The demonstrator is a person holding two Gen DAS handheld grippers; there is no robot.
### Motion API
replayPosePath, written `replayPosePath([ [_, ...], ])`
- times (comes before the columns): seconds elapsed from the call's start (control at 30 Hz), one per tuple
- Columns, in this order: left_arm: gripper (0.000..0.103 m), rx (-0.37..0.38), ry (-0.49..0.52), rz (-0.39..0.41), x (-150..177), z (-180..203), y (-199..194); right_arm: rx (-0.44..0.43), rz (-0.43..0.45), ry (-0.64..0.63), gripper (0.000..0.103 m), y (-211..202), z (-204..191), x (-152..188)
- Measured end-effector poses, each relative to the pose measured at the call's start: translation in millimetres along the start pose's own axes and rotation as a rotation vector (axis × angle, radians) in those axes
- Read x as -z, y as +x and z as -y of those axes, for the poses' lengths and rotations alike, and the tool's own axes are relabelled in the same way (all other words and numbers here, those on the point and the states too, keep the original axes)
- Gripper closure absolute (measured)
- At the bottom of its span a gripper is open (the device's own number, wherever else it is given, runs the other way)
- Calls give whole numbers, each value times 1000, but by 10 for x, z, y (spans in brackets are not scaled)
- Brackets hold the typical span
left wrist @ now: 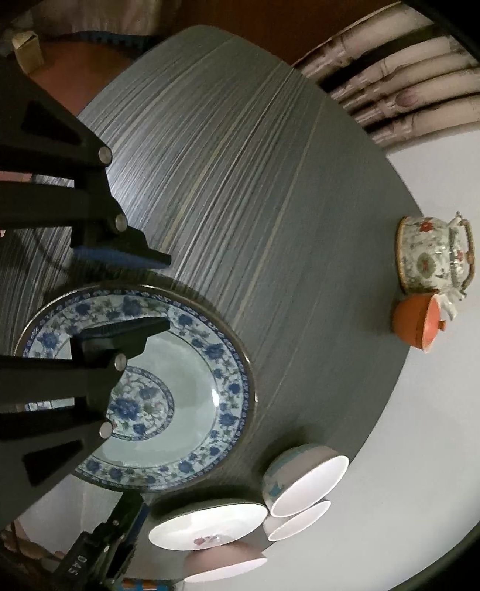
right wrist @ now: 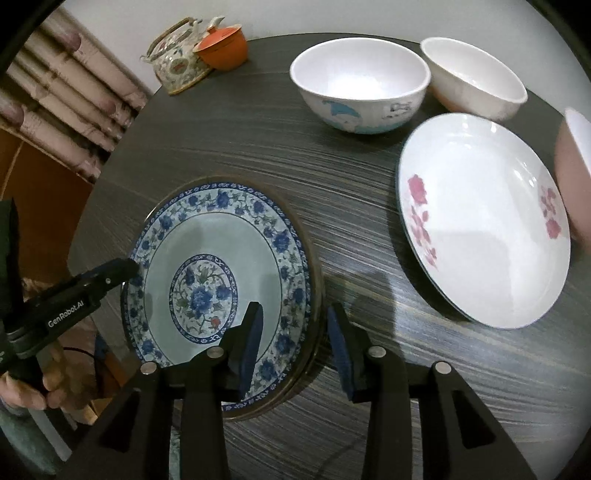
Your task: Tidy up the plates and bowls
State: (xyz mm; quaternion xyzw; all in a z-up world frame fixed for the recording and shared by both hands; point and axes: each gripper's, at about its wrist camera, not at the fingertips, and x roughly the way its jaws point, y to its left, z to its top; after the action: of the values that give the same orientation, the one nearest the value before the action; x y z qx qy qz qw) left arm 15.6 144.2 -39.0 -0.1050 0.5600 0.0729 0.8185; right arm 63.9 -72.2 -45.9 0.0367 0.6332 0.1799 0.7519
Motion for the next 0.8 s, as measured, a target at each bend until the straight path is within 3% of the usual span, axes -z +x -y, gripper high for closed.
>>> replayPosePath([
  [0.17,65,0,6,48,35,244,-134,-8,47,48,68,-124,139,77],
  [0.3,62,32,23,53,54,454,-161,38,121,78,63,-268,266,147],
  [0.57,53,90,93,92,48,1017,-135,138,249,121,62,-546,570,226],
  [0.8,52,157,154,89,6,1486,-20,180,312,217,62,-699,1070,335],
])
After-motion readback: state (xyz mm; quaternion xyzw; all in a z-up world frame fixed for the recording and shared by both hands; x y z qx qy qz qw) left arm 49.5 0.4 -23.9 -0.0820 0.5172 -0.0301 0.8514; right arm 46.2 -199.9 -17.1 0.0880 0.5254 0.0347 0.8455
